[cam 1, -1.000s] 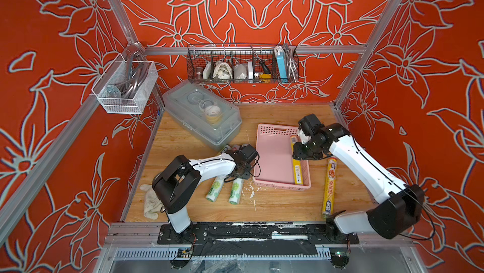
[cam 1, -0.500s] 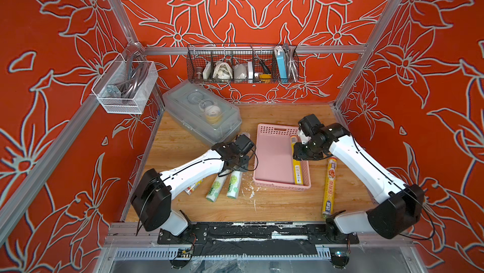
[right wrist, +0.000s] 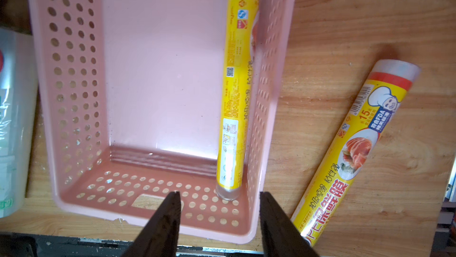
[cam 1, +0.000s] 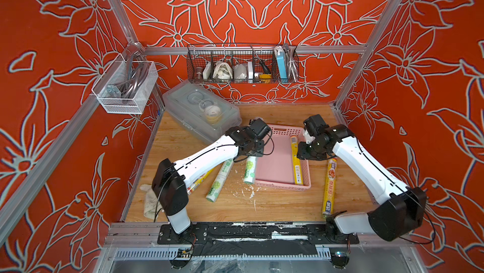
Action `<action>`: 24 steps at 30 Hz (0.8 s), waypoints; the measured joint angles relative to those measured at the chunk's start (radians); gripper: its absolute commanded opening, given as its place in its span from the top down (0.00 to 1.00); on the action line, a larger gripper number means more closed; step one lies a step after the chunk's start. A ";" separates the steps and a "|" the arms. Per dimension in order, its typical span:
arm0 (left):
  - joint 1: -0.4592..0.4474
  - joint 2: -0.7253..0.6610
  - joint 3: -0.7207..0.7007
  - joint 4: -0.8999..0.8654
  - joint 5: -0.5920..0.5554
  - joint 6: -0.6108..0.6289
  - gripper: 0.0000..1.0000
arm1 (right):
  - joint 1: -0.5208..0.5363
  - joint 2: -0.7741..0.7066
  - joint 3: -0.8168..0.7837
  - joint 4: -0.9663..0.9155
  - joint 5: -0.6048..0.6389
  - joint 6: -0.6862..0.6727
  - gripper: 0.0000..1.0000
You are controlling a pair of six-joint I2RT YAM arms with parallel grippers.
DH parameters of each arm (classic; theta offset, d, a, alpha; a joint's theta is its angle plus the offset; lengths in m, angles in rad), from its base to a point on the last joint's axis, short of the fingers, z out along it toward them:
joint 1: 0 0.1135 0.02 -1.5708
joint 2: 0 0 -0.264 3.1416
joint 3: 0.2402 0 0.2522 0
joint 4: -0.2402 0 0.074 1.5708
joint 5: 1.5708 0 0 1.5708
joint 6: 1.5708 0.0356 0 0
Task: Put the plastic wrap into the basket
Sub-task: Place the plastic wrap in the basket.
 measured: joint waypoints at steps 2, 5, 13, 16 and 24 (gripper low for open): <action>-0.013 0.062 0.057 -0.003 0.003 -0.018 0.74 | -0.034 -0.014 -0.028 0.007 -0.004 -0.001 0.48; -0.024 0.143 0.129 -0.008 0.008 -0.040 0.74 | -0.071 -0.031 -0.056 0.014 -0.011 -0.003 0.48; -0.020 0.327 0.269 -0.023 0.004 -0.076 0.73 | -0.093 -0.048 -0.075 0.016 -0.026 -0.024 0.48; -0.016 0.366 0.286 -0.024 0.004 -0.079 0.73 | -0.093 -0.050 -0.077 0.016 -0.026 -0.031 0.48; 0.001 0.446 0.308 -0.027 0.002 -0.078 0.73 | -0.106 -0.079 -0.077 0.014 -0.021 -0.056 0.48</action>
